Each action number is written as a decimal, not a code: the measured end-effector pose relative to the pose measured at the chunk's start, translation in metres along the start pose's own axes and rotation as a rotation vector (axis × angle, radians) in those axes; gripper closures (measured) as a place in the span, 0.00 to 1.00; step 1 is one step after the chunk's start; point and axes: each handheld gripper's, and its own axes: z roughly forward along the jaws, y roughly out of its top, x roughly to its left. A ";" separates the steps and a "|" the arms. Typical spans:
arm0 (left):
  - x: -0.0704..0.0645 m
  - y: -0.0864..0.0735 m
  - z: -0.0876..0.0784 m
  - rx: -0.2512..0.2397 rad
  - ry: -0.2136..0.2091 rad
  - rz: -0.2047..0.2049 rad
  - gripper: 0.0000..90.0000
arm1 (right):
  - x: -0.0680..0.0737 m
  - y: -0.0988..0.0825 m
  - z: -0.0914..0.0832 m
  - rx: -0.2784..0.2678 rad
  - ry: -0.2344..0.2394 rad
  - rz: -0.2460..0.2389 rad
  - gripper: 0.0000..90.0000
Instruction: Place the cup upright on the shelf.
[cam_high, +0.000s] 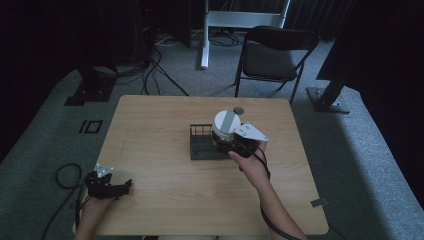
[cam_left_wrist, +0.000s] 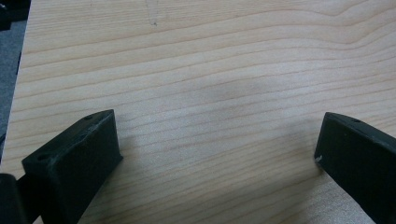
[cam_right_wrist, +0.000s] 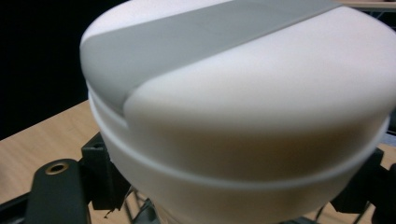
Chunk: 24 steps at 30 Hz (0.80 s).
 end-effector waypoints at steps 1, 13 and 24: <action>0.000 0.000 0.000 0.000 0.000 0.001 0.00 | -0.002 0.001 0.000 -0.004 -0.012 0.011 0.20; 0.000 0.000 0.000 -0.001 0.000 -0.002 0.00 | -0.027 -0.005 0.015 0.041 -0.215 0.017 0.20; 0.000 0.000 0.000 -0.002 0.000 -0.002 0.00 | -0.040 -0.019 0.033 0.139 -0.320 0.048 0.20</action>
